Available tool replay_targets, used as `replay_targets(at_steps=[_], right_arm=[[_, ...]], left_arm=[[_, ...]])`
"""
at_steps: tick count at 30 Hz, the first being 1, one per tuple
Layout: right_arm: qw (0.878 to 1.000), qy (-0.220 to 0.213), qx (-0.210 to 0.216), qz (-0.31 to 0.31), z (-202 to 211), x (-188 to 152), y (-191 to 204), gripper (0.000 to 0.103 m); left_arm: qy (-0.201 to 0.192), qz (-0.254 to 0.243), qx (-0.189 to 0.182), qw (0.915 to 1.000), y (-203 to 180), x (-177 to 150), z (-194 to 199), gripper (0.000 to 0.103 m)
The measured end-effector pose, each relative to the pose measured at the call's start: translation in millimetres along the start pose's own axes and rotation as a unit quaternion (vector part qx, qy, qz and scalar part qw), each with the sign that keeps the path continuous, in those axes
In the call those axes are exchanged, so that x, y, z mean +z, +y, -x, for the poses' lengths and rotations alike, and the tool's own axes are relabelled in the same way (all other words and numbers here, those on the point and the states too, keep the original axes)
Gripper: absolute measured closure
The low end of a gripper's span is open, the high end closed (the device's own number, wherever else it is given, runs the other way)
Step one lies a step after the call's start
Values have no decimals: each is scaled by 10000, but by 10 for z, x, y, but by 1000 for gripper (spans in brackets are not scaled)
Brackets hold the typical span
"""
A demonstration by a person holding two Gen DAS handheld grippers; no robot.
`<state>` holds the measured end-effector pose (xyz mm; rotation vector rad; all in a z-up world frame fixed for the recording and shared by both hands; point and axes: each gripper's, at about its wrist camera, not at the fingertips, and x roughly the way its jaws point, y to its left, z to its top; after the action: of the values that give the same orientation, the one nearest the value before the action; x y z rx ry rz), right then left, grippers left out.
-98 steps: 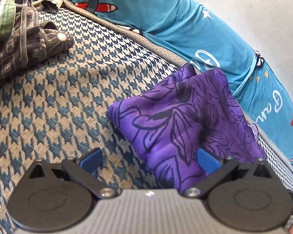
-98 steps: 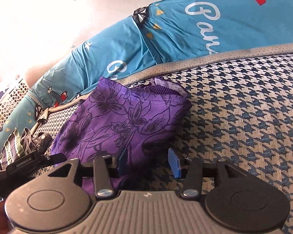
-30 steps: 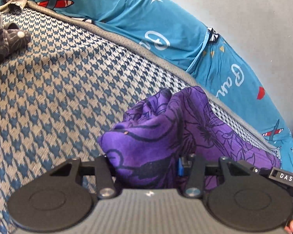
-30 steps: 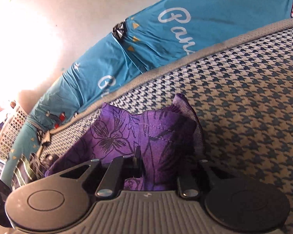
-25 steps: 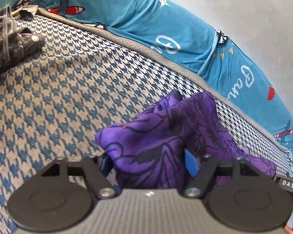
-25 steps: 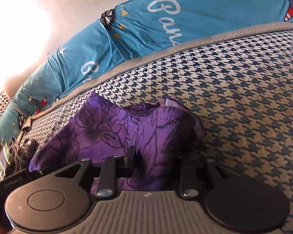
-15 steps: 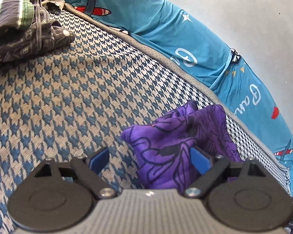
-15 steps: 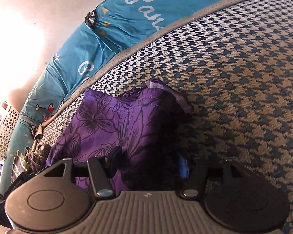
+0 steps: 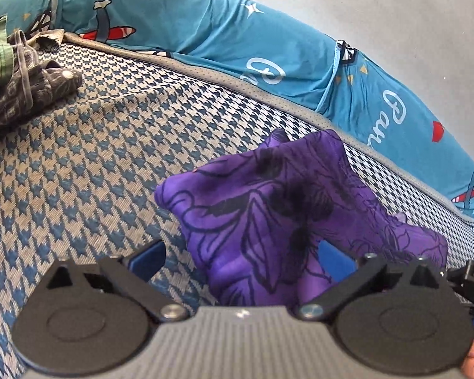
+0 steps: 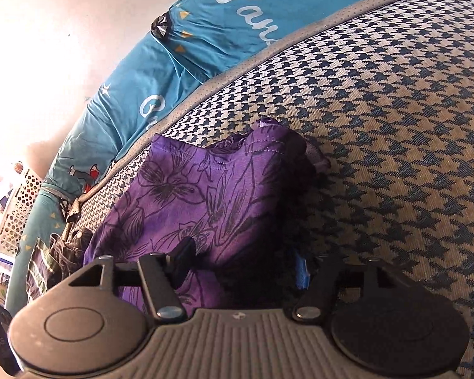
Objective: Fold clothes
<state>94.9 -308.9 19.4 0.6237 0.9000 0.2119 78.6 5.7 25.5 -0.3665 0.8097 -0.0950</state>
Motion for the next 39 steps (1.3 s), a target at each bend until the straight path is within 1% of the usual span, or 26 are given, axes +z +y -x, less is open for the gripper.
replay_targets(at_steps=[4,8,12,16,23,31,39], right_arm=[[9998,52,13,-210,-72,8,-37,41],[9998,65,-48,-157,-124,14,-18,40],[9997,110,-105,-193,-182,13,-27,36],[9995,144,-95,-266,-222,12,-58,32],[9997,140,-45,-192,-267,40,-84,31],[9994,-30,-52,-342,-313,82,-97,31],[9990,-70,5,-449,-299,85,-95,29]], left_arm=[[124,-83,69,9999,-45,-20,-60,0],[175,-130,139,9997,-58,-30,-87,0],[231,-106,232,9994,-45,-24,-112,0],[266,-43,245,9993,-21,-20,-129,0],[287,-52,182,9994,17,-7,-125,0],[358,6,120,9993,40,-7,-199,0],[353,-60,127,9993,48,-4,-217,0]])
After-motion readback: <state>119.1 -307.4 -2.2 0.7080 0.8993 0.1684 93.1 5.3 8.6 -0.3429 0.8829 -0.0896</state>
